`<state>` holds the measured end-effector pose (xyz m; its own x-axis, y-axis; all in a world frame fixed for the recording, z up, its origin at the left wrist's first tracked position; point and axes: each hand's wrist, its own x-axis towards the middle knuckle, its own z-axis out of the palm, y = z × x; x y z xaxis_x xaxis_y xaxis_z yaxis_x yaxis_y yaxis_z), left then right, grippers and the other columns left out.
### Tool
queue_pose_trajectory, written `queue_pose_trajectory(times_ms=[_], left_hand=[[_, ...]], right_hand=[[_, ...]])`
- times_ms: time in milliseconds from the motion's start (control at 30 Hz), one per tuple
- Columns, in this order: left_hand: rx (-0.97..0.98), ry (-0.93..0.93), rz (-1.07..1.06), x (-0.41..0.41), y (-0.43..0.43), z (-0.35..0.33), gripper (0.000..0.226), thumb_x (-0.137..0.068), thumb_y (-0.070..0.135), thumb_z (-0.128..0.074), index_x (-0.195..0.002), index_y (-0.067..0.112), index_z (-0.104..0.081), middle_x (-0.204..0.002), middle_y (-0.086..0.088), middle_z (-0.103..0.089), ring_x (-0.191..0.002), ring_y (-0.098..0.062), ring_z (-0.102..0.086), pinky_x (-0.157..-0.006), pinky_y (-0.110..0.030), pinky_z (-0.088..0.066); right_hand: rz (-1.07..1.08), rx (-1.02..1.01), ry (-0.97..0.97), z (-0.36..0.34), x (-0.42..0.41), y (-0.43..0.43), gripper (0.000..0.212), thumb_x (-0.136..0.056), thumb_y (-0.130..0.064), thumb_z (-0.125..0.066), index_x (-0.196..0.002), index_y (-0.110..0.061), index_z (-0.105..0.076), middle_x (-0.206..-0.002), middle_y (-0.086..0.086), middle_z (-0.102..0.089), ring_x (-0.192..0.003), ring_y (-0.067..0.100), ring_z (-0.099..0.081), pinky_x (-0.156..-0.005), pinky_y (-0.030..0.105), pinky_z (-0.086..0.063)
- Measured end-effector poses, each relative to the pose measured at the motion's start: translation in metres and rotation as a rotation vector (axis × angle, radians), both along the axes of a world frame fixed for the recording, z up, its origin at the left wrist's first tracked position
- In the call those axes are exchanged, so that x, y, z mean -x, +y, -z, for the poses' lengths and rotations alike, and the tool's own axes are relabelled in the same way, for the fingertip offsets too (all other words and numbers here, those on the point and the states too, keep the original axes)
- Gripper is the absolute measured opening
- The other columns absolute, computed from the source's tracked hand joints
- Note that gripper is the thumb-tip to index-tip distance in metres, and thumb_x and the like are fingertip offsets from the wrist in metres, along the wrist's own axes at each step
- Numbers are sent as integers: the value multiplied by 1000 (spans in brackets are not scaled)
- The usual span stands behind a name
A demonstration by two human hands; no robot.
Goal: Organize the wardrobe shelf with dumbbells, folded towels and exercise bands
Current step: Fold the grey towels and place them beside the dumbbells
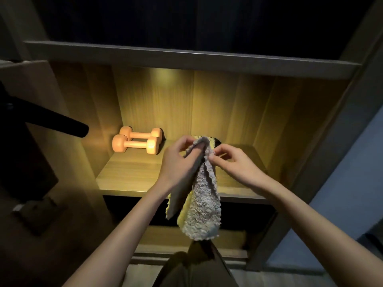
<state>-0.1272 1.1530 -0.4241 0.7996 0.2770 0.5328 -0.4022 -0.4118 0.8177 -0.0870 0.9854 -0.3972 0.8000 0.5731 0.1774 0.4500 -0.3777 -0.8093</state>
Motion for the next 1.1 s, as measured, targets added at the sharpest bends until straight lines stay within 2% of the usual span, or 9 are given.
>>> queue_pose_trajectory(times_ms=[167,267,433,600,700,767,867,1000,1100], left_hand=[[22,-21,47,13,1,-11,8,-87,21,-67,-81,25,-63,-69,18,-61,-65,3,-54,-60,-11,-39],[95,-26,56,22,4,-13,9,-88,18,-67,-81,23,-64,-70,17,-62,-67,2,-56,-60,-10,-41],[120,-15,-63,33,25,-12,6,-92,22,-61,-88,18,-64,-83,5,-62,-73,2,-53,-65,-7,-39],[198,121,-151,36,55,5,12,-91,30,-63,-101,27,-68,-95,11,-69,-92,2,-63,-80,-16,-48],[236,266,-183,33,69,20,41,-88,39,-64,-113,7,-65,-102,-2,-68,-93,-16,-61,-86,-34,-48],[212,305,-187,30,75,28,41,-88,42,-64,-97,2,-63,-85,-3,-59,-76,-12,-51,-72,-34,-42],[276,394,-232,23,84,37,29,-83,41,-70,-96,16,-62,-88,6,-60,-82,-10,-53,-72,-28,-43],[158,429,-191,13,95,50,28,-85,33,-69,-63,24,-54,-55,17,-53,-51,6,-46,-48,-13,-33],[105,478,-204,-5,98,53,20,-85,33,-70,-69,23,-63,-68,16,-62,-64,6,-53,-62,-20,-39]], right_hand=[[-99,115,-3,28,28,1,75,-67,-65,-67,-129,-26,-51,-123,-10,-56,-107,2,-55,-90,22,-45],[-32,233,-146,55,35,-2,50,-77,-48,-72,-118,-23,-57,-121,-4,-58,-110,10,-54,-95,34,-48],[5,203,-42,69,28,-24,5,-87,-22,-67,-92,-20,-66,-94,0,-70,-83,12,-67,-73,34,-58],[121,103,-79,56,11,-49,6,-84,-28,-71,-85,-22,-71,-80,-9,-69,-72,5,-63,-56,16,-46],[101,1,2,45,0,-64,18,-77,-32,-75,-77,-15,-69,-70,-1,-69,-64,10,-65,-55,24,-51],[77,-24,3,40,-7,-71,23,-72,-36,-78,-73,-15,-69,-68,3,-70,-60,14,-65,-53,26,-53],[90,-73,35,42,-18,-77,26,-68,-39,-81,-74,-14,-73,-72,7,-70,-67,18,-67,-59,32,-55],[202,-21,-69,55,-33,-76,8,-73,-34,-78,-72,-29,-73,-70,-8,-68,-71,3,-61,-60,16,-47],[343,52,-141,61,-50,-69,4,-81,-31,-74,-84,-33,-73,-73,-9,-67,-70,9,-57,-60,28,-46]])
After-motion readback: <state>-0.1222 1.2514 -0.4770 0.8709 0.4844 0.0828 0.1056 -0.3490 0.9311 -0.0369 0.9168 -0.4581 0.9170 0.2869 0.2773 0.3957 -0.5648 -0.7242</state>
